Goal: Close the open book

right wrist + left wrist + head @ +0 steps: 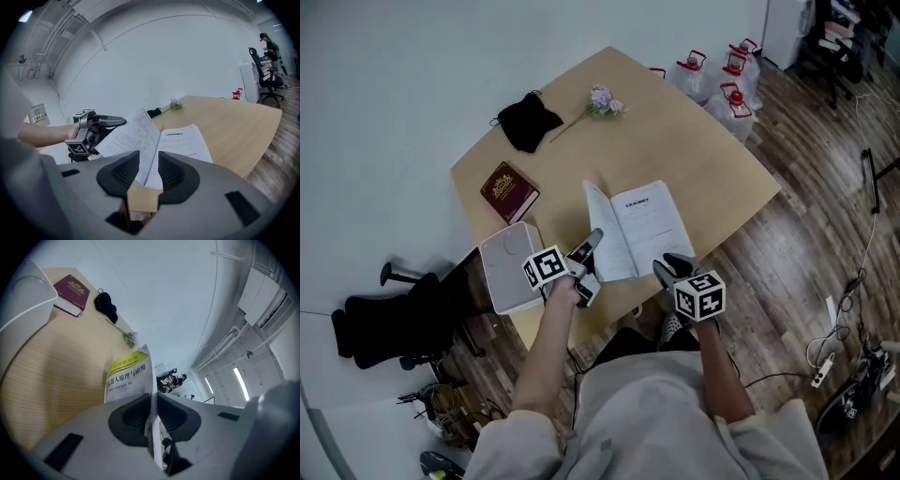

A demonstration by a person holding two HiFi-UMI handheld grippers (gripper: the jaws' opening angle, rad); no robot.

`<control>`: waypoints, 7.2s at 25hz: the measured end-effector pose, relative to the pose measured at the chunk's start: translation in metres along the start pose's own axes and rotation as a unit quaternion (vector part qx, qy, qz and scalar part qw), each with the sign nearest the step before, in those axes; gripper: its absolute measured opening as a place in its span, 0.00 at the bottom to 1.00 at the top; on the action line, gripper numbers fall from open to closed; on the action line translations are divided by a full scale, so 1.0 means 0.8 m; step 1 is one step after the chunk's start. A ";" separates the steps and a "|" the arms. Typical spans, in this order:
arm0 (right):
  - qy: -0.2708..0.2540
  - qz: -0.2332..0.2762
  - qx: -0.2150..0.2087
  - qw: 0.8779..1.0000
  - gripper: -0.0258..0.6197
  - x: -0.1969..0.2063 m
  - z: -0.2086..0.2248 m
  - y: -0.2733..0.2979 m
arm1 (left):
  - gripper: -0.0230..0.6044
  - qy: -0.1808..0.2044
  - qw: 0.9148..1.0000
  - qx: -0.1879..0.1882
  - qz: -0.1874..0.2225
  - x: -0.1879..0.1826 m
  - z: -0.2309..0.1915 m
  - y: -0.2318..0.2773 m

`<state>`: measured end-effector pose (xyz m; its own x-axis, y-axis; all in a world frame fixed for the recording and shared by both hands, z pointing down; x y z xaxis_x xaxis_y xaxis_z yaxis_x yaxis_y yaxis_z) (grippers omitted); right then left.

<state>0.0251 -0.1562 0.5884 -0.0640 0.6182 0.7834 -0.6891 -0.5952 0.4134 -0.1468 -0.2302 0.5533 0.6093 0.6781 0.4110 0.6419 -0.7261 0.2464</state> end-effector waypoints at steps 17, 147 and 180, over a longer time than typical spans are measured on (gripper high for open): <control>-0.021 0.005 0.037 0.999 0.25 0.009 0.032 -0.035 | 0.13 0.026 0.998 -0.019 -0.045 0.035 0.032 0.081; -0.080 0.032 0.133 0.987 0.05 0.004 0.026 -0.055 | 0.07 0.444 0.875 -0.183 0.060 0.122 0.054 -0.098; -0.094 0.033 0.117 0.988 0.05 -0.001 0.017 -0.050 | 0.07 0.434 0.877 -0.197 0.066 0.126 0.047 -0.100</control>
<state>0.0629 -0.1398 0.5778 0.0474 0.4804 0.8757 -0.5007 -0.7472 0.4370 -0.1192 -0.0991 0.5419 -0.0277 0.3670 0.9298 0.2776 -0.8907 0.3599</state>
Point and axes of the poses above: the fingertips, and each gripper's own axes: y forward along the fingers, z to its right, x out of its underside, the point moved 2 cm from there along -y, backward along the fingers, and after that the axes turned 2 degrees about z, right-handed, at the moved point
